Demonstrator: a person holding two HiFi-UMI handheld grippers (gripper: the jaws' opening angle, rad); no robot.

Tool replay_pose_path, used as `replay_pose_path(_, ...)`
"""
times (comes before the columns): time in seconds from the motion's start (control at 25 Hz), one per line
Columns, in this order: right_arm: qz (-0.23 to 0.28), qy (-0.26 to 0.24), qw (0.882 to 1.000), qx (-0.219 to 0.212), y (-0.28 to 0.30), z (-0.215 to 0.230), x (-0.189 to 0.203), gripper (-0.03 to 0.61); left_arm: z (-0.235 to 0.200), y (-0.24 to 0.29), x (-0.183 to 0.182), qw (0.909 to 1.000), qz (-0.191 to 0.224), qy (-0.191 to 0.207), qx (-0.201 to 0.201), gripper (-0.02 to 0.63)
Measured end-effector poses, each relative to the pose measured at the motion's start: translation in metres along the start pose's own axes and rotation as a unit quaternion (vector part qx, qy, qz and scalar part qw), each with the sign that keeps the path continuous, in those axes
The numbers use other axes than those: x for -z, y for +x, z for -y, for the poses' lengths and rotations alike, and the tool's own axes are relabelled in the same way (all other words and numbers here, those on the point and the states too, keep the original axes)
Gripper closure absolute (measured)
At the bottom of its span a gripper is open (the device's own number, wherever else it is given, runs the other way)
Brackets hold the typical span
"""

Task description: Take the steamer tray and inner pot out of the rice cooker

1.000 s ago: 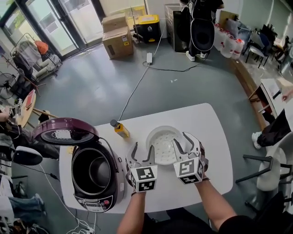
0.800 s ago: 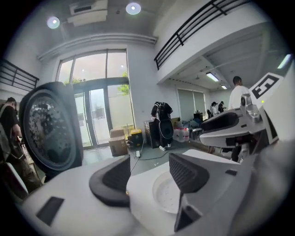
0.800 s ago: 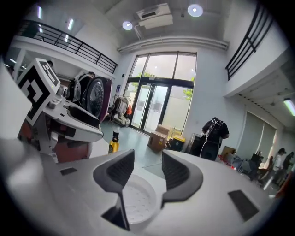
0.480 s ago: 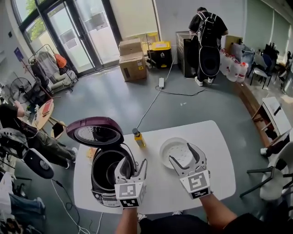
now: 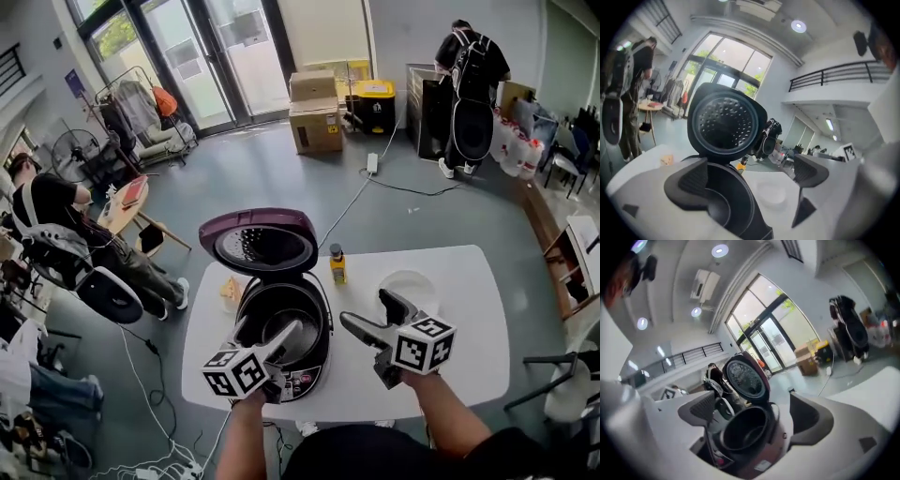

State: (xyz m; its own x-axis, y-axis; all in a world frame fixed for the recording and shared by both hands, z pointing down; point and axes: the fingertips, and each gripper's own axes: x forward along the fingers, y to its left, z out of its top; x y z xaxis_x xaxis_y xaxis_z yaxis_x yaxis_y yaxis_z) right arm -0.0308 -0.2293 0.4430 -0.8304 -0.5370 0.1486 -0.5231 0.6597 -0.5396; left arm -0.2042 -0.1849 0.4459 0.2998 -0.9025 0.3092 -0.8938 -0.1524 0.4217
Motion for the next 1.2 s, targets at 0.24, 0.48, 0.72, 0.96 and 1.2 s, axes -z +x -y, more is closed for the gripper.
replay_pose_path(0.24, -0.014, 0.295, 0.952, -0.081, 0.037, -0.012, 0.025, 0.081, -0.069, -0.034, -0.002, 0.991, -0.032, -0.122, 0.043, 0.02)
replay_pose_path(0.48, -0.052, 0.367, 0.923, -0.099, 0.063, -0.028, 0.056, 0.081, -0.129, -0.055, 0.007, 0.9601, -0.041, -0.259, 0.098, 0.021)
replay_pose_path(0.72, -0.085, 0.388, 0.91, -0.116, 0.083, -0.041, 0.081, 0.083, -0.153, -0.057, 0.026, 0.9202, -0.047, -0.359, 0.148, 0.052)
replay_pose_path(0.96, -0.103, 0.395, 0.908, -0.098, 0.088, -0.04, 0.098, 0.083, -0.151, -0.054, 0.035, 0.8999, -0.076, -0.386, 0.189, 0.067)
replay_pose_path(1.2, -0.109, 0.407, 0.902, -0.094, 0.092, -0.035, 0.11, 0.084, -0.156, -0.045, 0.043, 0.8936, -0.11, -0.395, 0.183, 0.067)
